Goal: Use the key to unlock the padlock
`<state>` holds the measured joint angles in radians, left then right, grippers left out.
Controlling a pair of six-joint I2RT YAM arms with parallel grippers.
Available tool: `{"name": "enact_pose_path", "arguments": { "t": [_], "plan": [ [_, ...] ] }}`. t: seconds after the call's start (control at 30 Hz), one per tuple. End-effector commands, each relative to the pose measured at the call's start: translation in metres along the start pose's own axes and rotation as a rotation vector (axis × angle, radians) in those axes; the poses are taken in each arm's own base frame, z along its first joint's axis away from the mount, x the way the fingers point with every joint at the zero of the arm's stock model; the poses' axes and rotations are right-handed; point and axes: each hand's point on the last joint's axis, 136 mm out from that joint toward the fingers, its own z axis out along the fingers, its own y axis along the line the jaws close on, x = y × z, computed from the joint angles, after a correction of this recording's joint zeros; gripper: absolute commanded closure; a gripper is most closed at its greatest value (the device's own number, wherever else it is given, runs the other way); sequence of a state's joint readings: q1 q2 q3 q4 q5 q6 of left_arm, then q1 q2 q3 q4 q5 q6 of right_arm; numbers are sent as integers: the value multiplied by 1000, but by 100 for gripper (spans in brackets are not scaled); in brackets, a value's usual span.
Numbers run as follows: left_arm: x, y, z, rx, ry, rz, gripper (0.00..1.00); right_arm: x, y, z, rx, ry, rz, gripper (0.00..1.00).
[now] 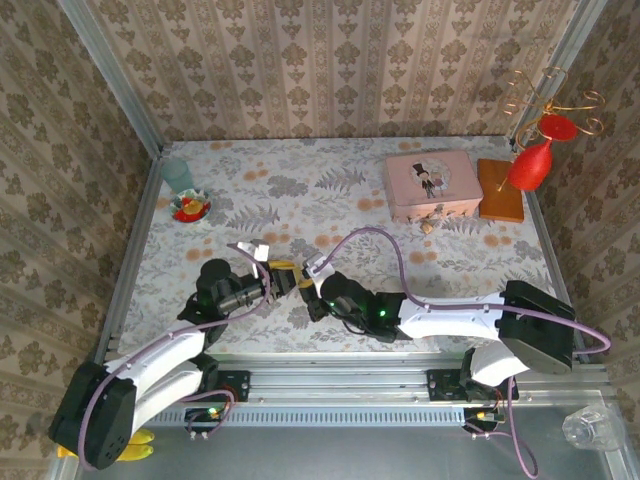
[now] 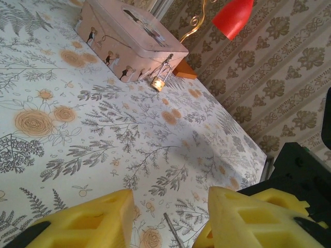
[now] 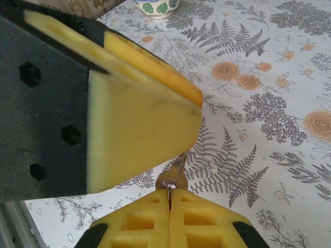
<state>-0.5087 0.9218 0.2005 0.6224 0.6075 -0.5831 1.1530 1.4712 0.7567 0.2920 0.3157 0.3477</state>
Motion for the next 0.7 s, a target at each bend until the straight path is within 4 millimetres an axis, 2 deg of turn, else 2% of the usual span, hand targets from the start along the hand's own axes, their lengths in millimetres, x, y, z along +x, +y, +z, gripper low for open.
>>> {"name": "enact_pose_path", "arguments": {
  "t": [0.0,0.1,0.3,0.47,0.57,0.67],
  "plan": [
    [-16,-15,2,65,-23,29,63,-21,4,1,18,-66,5,100],
    [-14,-15,4,75,-5,20,69,-23,2,1,30,-69,-4,100],
    [-11,-15,9,93,20,3,73,-23,0,0,46,-76,-4,100],
    [-9,-16,12,108,40,-5,86,-22,-3,1,67,-74,-7,100],
    [-9,-14,13,106,42,-9,98,-22,-6,1,85,-75,-8,100],
    [-9,-11,14,90,38,-9,100,-21,-7,1,92,-70,-5,100]
  ]
}}
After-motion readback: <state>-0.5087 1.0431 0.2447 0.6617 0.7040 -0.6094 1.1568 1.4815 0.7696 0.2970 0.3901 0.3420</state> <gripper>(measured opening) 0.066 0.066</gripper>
